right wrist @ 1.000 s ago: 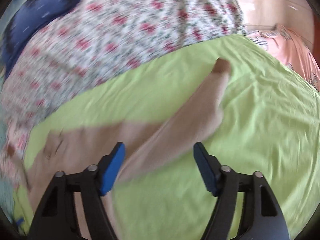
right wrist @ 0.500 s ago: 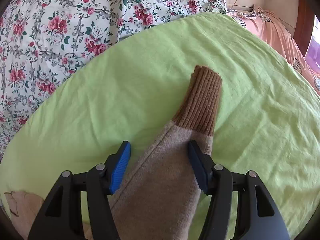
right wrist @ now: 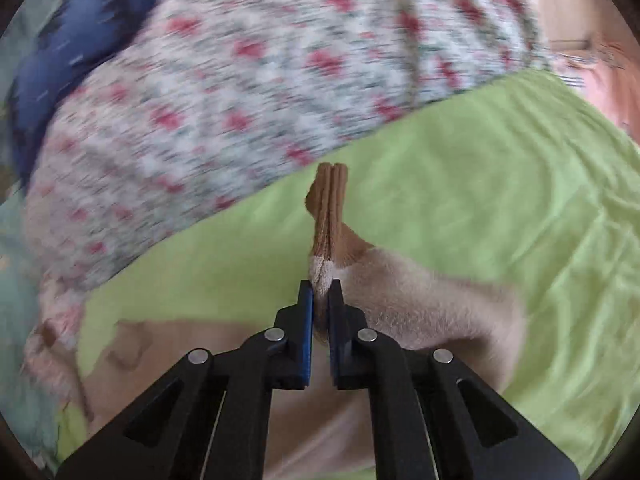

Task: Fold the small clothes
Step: 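Carry the sleeve across the sweater body and open the right gripper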

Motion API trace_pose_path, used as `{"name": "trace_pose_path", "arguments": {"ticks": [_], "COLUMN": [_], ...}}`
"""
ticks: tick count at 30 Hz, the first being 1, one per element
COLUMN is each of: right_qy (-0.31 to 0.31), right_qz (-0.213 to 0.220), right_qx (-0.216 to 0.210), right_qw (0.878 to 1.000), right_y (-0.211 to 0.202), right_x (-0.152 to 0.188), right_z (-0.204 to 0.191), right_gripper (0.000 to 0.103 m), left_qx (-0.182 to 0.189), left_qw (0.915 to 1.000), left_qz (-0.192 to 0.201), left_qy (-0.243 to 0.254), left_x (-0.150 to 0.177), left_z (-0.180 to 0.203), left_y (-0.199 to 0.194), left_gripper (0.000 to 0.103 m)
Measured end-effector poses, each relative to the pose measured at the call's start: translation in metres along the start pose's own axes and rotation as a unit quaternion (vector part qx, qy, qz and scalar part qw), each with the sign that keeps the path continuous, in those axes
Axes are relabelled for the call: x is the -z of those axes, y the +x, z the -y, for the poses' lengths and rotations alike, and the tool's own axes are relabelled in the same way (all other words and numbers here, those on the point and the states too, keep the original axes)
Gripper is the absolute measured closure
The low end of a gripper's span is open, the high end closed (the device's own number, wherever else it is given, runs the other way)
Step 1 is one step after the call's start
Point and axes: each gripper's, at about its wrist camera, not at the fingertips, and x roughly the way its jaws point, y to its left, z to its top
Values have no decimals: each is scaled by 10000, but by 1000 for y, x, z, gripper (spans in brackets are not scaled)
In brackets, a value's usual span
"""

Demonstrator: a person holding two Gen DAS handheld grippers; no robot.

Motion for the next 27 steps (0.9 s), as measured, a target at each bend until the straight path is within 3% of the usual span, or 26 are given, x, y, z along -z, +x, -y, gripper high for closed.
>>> {"name": "trace_pose_path", "arguments": {"ticks": [3, 8, 12, 15, 17, 20, 22, 23, 27], "right_qy": [-340, -701, -1044, -1288, -1420, -1493, -1456, -1416, -1243], "right_qz": [-256, -840, -1325, -1654, -1860, -2207, -2353, -2319, -1976], "right_qx": [-749, -1905, -2361, -2416, -2403, -2430, -2543, -2630, -2508], "right_qw": [9963, 9756, 9570, 9475, 9421, 9327, 9267, 9258, 9395], "right_y": [-4, 9, 28, 48, 61, 76, 77, 73, 49], "right_x": [36, 100, 155, 181, 199, 220, 225, 225, 213], "right_z": [-67, -171, -238, -266, -277, -284, -282, -278, -249], "right_gripper": [95, 95, 95, 95, 95, 87, 62, 60, 59], "left_qx": [112, 354, 608, 661, 746, 935, 1134, 1226, 1633], "left_qw": [9999, 9988, 9963, 9951, 9938, 9913, 9889, 9877, 9808], "left_qz": [95, 208, 269, 300, 317, 369, 398, 406, 409], "left_qy": [-79, -254, -540, -679, -760, -851, -872, -885, -980], "left_x": [2, 6, 7, 5, 4, -1, -10, -14, -40], "left_z": [-4, -16, -34, -47, -55, -65, -68, -69, -74], "left_y": [-8, -17, -22, -22, -21, -18, -13, -11, 5], "left_gripper": [1, 1, 1, 1, 1, 1, 1, 1, 1]}}
